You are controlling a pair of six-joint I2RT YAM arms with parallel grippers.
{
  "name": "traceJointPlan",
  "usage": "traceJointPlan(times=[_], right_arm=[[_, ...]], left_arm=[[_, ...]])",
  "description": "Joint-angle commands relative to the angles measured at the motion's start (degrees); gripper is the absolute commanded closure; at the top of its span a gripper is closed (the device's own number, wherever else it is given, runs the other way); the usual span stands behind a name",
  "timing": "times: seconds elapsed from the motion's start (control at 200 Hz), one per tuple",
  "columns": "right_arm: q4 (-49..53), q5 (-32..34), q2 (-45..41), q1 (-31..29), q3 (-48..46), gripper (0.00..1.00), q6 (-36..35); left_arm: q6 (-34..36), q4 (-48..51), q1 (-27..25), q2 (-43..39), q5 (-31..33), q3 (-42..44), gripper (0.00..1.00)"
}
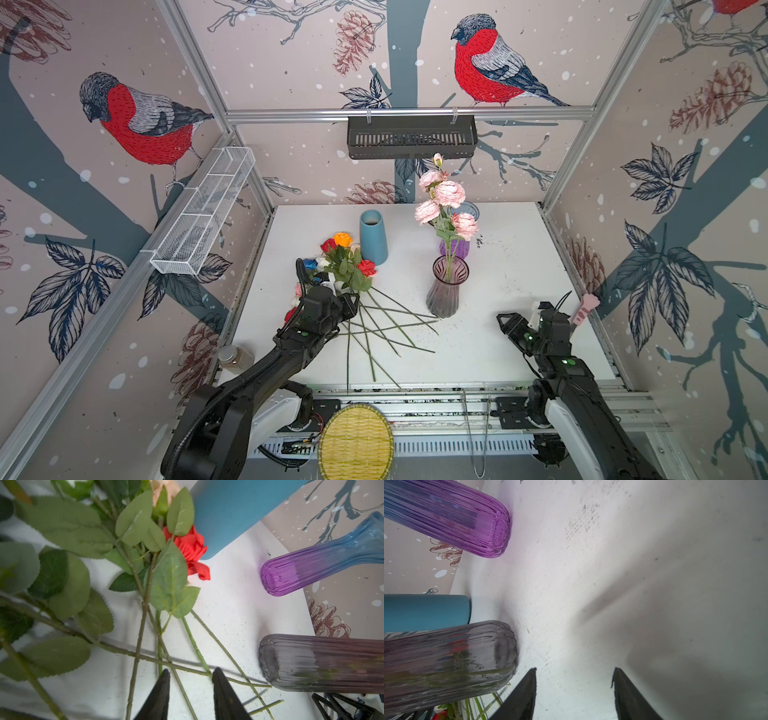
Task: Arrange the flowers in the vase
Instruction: 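Move the left gripper back down to the flower bunch, then grasp the white rose stem in the bunch with the left gripper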
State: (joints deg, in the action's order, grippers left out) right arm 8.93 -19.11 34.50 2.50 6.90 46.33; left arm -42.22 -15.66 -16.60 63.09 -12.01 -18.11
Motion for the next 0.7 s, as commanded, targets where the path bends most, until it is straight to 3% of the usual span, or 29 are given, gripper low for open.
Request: traceJointPlan(times=[0.0, 0.25, 0.43, 0.696], right_arm=[[-0.91, -0.4, 0.11, 0.09, -0.04, 0.41, -0.45], [-0.95, -0.49, 0.13, 0.19, -0.05, 0.41, -0.47], [-1.01, -0.58, 0.05, 0.29, -0.14, 0.4, -0.45], [-1.08, -0.83, -0.03, 0.48, -0.22, 0.4, -0.53]], left_arm=[[-3.58, -1.4, 1.85, 3.75, -4.86, -1.61, 0.66], [-3.09, 4.42, 2.45, 11.11, -5.16, -6.47, 0.7], [-4.87, 8.07, 2.45, 11.09, -0.56, -7.12, 0.74], [-5.53, 9.73, 2.45, 11.1, 1.01, -7.37, 0.73]])
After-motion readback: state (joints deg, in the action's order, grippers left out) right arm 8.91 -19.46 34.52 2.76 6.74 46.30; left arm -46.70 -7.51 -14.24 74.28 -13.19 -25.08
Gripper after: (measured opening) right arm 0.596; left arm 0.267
